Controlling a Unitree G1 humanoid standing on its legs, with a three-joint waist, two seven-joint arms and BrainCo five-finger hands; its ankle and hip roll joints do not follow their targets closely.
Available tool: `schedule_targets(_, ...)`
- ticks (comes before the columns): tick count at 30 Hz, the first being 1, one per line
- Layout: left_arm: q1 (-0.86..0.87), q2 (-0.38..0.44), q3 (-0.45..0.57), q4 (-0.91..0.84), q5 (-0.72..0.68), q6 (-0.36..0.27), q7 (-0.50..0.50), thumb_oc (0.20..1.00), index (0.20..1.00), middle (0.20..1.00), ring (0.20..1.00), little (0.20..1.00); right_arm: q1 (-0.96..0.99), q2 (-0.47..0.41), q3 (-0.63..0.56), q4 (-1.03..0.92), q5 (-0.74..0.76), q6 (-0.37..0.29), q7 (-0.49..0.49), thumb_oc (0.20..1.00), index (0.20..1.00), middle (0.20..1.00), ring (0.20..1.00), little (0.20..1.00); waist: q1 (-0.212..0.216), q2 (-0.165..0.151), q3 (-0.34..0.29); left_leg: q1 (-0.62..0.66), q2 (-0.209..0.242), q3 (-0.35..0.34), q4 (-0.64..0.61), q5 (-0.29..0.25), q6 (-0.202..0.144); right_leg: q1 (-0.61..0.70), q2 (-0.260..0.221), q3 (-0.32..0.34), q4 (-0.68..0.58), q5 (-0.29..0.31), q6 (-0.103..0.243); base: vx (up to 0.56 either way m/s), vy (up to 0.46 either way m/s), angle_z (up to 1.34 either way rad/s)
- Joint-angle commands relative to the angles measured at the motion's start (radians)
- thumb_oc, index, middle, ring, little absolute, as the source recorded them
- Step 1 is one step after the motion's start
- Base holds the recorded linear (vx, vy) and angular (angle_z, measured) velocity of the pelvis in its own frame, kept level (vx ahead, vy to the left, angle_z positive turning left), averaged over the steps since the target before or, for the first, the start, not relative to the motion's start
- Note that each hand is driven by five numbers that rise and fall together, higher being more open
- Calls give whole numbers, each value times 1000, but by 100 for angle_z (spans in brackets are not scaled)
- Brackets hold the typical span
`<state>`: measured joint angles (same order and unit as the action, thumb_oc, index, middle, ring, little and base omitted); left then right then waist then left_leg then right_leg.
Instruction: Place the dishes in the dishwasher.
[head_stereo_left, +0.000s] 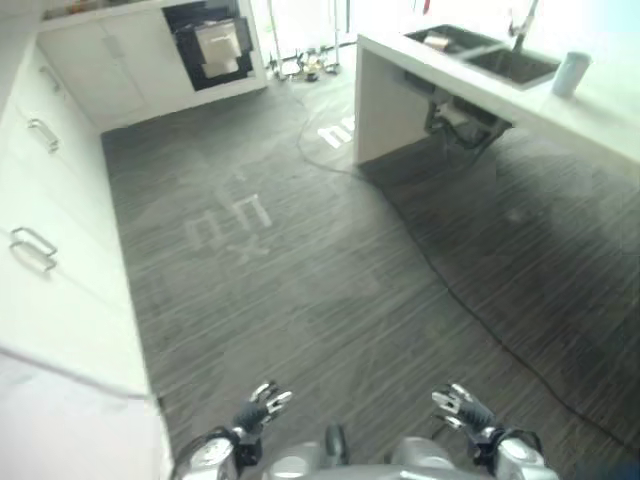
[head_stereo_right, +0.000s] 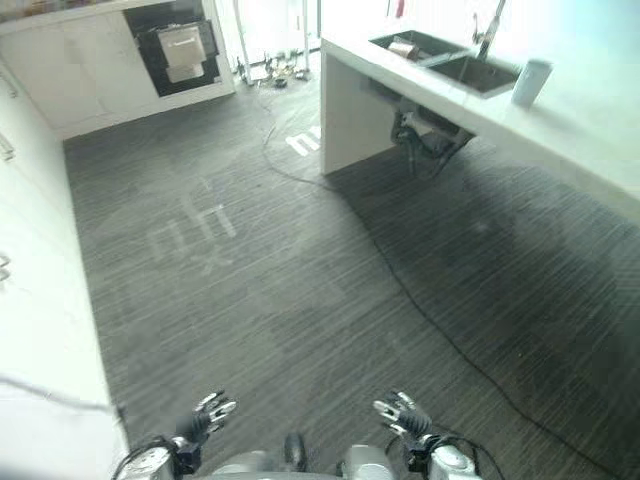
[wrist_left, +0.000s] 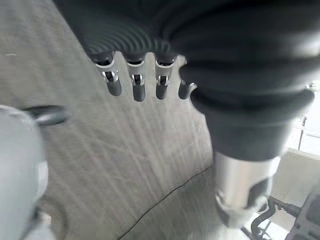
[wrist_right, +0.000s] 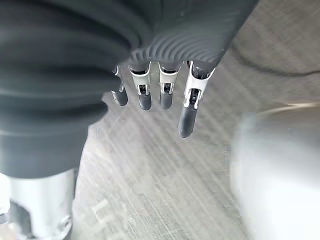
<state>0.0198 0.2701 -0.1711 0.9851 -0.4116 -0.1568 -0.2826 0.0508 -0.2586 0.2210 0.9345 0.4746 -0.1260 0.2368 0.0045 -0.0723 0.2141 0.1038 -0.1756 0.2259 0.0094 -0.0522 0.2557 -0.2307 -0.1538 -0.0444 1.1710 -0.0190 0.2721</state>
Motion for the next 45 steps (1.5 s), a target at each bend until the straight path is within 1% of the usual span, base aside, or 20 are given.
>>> schedule_targets(1, -51, -2, 6, -53, 4, -63, 12, 1000, 1000, 1000, 1000, 1000, -78, -38, -17, -49, 42, -79, 39, 1000, 1000, 1000, 1000, 1000, -40, 111, 37, -12, 101, -48, -83, 7, -139, 132, 100, -192, -422, -9, -135, 666, -49, 57)
schedule_targets(3, -68, 18, 7, -80, 23, -37, 4, 1000, 1000, 1000, 1000, 1000, -62, -60, -34, -81, 61, -62, 57, 1000, 1000, 1000, 1000, 1000, -93, 91, 71, 92, 91, -109, -96, -50, -160, 56, 91, -206, -940, 59, -135, 754, -251, 91)
schedule_targets(4, -74, 16, 5, -71, 16, -43, 5, 1000, 1000, 1000, 1000, 1000, -59, -66, -47, -78, 53, -68, 75, 1000, 1000, 1000, 1000, 1000, -103, 86, 77, 127, 89, -123, -97, -82, -164, 20, 68, -207, -1025, 120, -105, 646, -206, 84)
schedule_targets(6, -71, 9, 5, -65, 6, -46, 5, 1000, 1000, 1000, 1000, 1000, -55, -67, -61, -76, 35, -75, 88, 1000, 1000, 1000, 1000, 1000, -103, 94, 78, 173, 99, -131, -97, -125, -174, 5, 63, -220, -1043, 126, -90, 477, -164, 62)
schedule_targets(11, -60, -22, 4, -22, 31, -31, 23, 1000, 1000, 1000, 1000, 1000, -72, -71, -38, -71, 49, -64, 59, 1000, 1000, 1000, 1000, 1000, -117, 88, 32, 210, 111, -132, 66, -183, -210, 63, 94, -199, -998, 50, -177, 456, -222, 22)
schedule_targets(12, -56, -29, 1, -14, 36, -29, 21, 1000, 1000, 1000, 1000, 1000, -78, -76, -23, -82, 42, -57, 48, 1000, 1000, 1000, 1000, 1000, -118, 94, 20, 204, 132, -123, 152, -128, -246, 95, 112, -200, -1007, 21, -204, 676, -394, 7)
schedule_targets(13, -47, -40, 1, 4, 46, -59, 23, 1000, 1000, 1000, 1000, 1000, -78, -100, -5, -107, 42, -47, 51, 1000, 1000, 1000, 1000, 1000, -106, 91, 15, 110, 160, -125, 460, 27, -313, 162, 133, -201, -1022, -26, -252, 524, -327, -16)
schedule_targets(14, -47, -40, 1, 4, 46, -59, 23, 1000, 1000, 1000, 1000, 1000, -78, -100, -5, -107, 42, -47, 51, 1000, 1000, 1000, 1000, 1000, -106, 91, 15, 110, 160, -125, 460, 26, -313, 161, 133, -201, -1022, -26, -252, 481, -328, -44)
schedule_targets(16, -39, -33, 19, -7, 30, -46, 11, 1000, 1000, 1000, 1000, 1000, -70, -123, 3, -136, 38, -31, 46, 1000, 1000, 1000, 1000, 1000, -88, 67, 31, -97, 214, -101, 784, 75, -319, 237, 136, -199, -1029, -76, -297, 334, -286, -50)
schedule_targets(17, -37, -29, 26, -13, 40, -43, 5, 1000, 1000, 1000, 1000, 1000, -68, -127, 3, -143, 49, -28, 42, 1000, 1000, 1000, 1000, 1000, -76, 61, 41, -166, 215, -98, 815, 55, -300, 272, 139, -193, -1037, -88, -301, 322, -243, -27)
schedule_targets(19, -37, -26, 29, -16, 47, -43, 1, 1000, 1000, 1000, 1000, 1000, -72, -128, 5, -142, 60, -32, 43, 1000, 1000, 1000, 1000, 1000, -62, 58, 52, -217, 205, -84, 776, 23, -274, 313, 146, -175, -1051, -99, -299, 258, -70, -41)
schedule_targets(21, -36, -20, 27, -16, 43, -47, 3, 1000, 1000, 1000, 1000, 1000, -80, -123, 3, -132, 55, -33, 47, 1000, 1000, 1000, 1000, 1000, -56, 57, 62, -222, 215, -41, 566, -29, -259, 356, 158, -150, -1066, -123, -284, 444, 41, -87)
schedule_targets(24, -28, -27, 27, -11, 36, -54, 11, 1000, 1000, 1000, 1000, 1000, -92, -115, 8, -103, 54, -37, 48, 1000, 1000, 1000, 1000, 1000, -35, 60, 66, -204, 162, -63, 265, -5, -251, 389, 168, -112, -1086, -126, -262, 447, 114, -44)
schedule_targets(25, -12, -33, 33, -17, 53, -59, 11, 1000, 1000, 1000, 1000, 1000, -94, -110, 17, -86, 54, -47, 48, 1000, 1000, 1000, 1000, 1000, -7, 75, 70, -230, 158, -131, 94, 83, -284, 431, 190, -74, -1106, -138, -254, 490, 107, -39)
schedule_targets(27, 9, -37, 38, -31, 68, -59, 10, 1000, 1000, 1000, 1000, 1000, -92, -109, 19, -66, 40, -64, 50, 1000, 1000, 1000, 1000, 1000, 26, 85, 70, -303, 164, -160, -1, 151, -303, 482, 199, -44, -1133, -148, -244, 596, 154, -73)
schedule_targets(33, 18, -21, 50, -22, 94, -75, 11, 1000, 1000, 1000, 1000, 1000, -89, -97, 7, -63, 21, -53, 38, 1000, 1000, 1000, 1000, 1000, 31, 77, 56, -264, 139, -141, 59, 95, -250, 516, 160, -41, -1041, -193, -221, 424, 240, -120)
schedule_targets(39, -22, 14, 25, 7, 80, -82, 21, 1000, 1000, 1000, 1000, 1000, -70, -63, 10, -74, 4, -69, 18, 1000, 1000, 1000, 1000, 1000, 1, 83, 38, -128, 90, -167, 10, 20, -158, 364, 120, -67, -679, -30, -162, 271, 181, -31)
schedule_targets(41, -28, 17, 28, 11, 57, -88, 46, 1000, 1000, 1000, 1000, 1000, -77, -55, 20, -59, -16, -87, 39, 1000, 1000, 1000, 1000, 1000, -2, 105, 54, -56, 103, -134, -2, -6, -148, 245, 53, -175, -584, -27, -155, 149, 91, -9)
schedule_targets(43, -24, 20, 41, -3, 56, -91, 51, 1000, 1000, 1000, 1000, 1000, -86, -53, 31, -64, -23, -97, 48, 1000, 1000, 1000, 1000, 1000, 7, 119, 71, 16, 127, -91, -46, -24, -173, 202, -15, -253, -692, -71, -149, 121, -56, -82)
schedule_targets(45, -23, 29, 48, -14, 65, -86, 47, 1000, 1000, 1000, 1000, 1000, -91, -54, 36, -68, -17, -99, 49, 1000, 1000, 1000, 1000, 1000, 8, 123, 81, 49, 145, -63, -71, -36, -191, 172, -50, -294, -852, -5, -129, 74, -147, -135)
